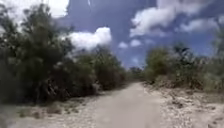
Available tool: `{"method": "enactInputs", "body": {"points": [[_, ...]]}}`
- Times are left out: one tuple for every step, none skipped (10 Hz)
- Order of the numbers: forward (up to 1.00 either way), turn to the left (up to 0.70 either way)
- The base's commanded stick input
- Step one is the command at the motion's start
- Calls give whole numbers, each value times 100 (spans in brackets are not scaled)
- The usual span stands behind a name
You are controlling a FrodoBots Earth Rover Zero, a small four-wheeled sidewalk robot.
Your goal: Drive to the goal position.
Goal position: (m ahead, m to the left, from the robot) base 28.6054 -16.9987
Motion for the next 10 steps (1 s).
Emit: {"method": "enactInputs", "body": {"points": [[100, -35], [100, -5], [100, 0], [100, 0], [100, 0], [100, 0], [100, 0], [100, 0], [100, 0], [100, 0]]}}
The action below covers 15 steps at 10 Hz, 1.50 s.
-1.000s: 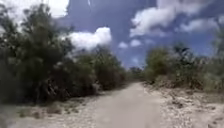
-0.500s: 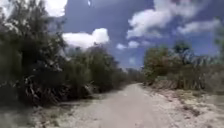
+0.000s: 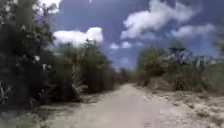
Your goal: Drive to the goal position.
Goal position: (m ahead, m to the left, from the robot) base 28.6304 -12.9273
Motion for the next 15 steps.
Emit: {"method": "enactInputs", "body": {"points": [[100, 0], [100, 0], [100, 0], [100, 0], [100, 0], [100, 0], [100, 0], [100, 0], [100, 0], [100, 0], [100, 0], [100, 0], [100, 0], [100, 0], [100, 0]]}}
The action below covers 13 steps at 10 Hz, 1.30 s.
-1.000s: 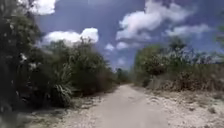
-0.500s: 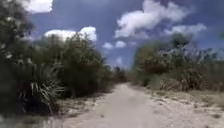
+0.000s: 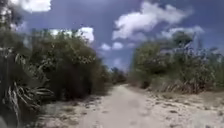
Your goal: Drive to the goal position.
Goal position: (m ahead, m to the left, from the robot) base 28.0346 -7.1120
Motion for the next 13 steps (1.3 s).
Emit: {"method": "enactInputs", "body": {"points": [[100, 0], [100, 0], [100, 0], [100, 0], [100, 0], [100, 0], [100, 0], [100, 0], [100, 0], [100, 0], [100, 0], [100, 0], [100, 0]]}}
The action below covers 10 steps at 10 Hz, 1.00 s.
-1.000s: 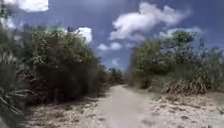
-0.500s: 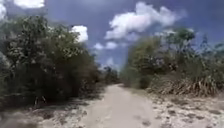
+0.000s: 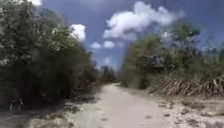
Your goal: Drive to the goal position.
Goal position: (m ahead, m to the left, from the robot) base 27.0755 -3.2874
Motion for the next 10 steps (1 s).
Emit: {"method": "enactInputs", "body": {"points": [[100, 0], [100, 0], [100, 0], [100, 21], [100, 40], [100, 36], [100, 14], [100, 0], [100, 0], [100, 0]]}}
